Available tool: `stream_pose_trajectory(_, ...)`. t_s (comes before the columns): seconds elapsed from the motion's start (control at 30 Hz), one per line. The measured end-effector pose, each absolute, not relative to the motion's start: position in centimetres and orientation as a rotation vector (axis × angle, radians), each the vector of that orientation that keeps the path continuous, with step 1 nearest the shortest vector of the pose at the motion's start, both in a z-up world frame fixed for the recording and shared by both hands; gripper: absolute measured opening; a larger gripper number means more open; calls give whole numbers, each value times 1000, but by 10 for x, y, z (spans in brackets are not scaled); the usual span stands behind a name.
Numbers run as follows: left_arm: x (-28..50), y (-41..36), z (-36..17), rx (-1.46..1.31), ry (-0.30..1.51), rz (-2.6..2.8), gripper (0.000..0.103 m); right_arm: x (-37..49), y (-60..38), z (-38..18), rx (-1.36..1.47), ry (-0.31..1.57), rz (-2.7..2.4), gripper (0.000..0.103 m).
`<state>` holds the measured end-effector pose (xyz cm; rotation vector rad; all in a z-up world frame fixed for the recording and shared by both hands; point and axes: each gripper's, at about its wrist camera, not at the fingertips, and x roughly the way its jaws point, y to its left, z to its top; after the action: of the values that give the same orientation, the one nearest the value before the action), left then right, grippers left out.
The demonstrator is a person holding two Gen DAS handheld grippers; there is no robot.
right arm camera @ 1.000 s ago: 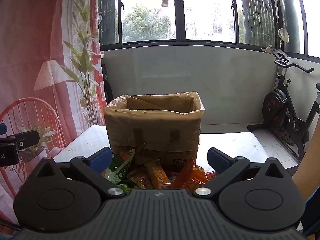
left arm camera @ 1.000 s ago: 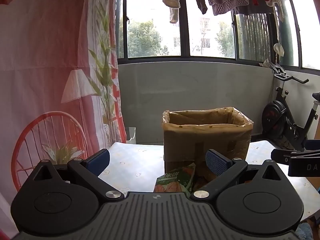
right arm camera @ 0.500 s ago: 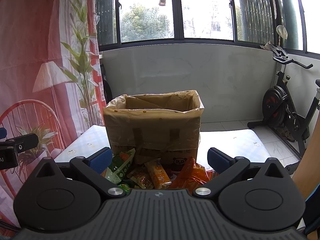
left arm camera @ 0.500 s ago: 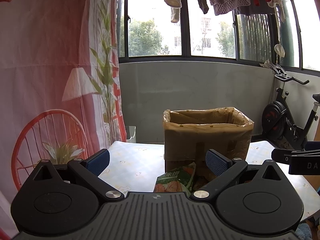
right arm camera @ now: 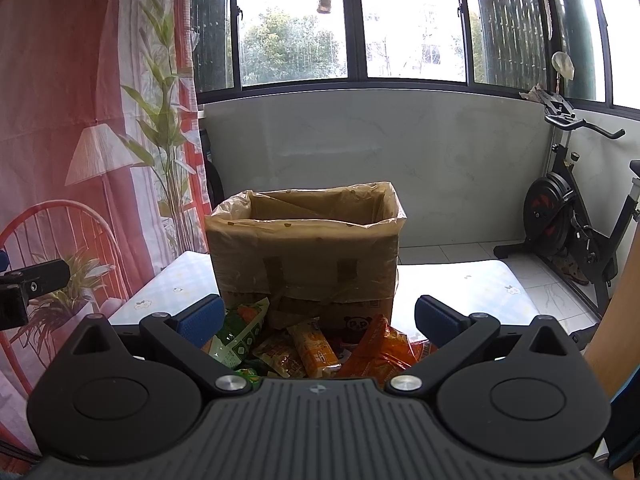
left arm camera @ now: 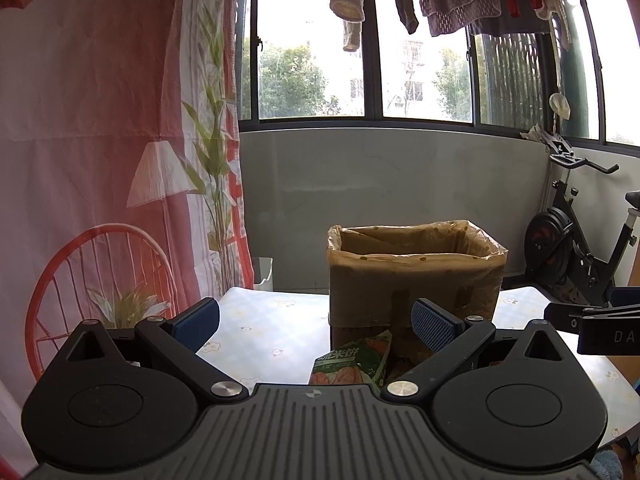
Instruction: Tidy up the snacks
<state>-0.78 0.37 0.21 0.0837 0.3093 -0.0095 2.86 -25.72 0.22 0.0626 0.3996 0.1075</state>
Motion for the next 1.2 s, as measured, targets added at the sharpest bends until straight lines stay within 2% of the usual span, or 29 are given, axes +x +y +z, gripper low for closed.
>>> stream_pose_trajectory(1.2, -4, 1, -3, 83, 327, -15, 103, 31, -258, 0, 72, 405, 104, 103)
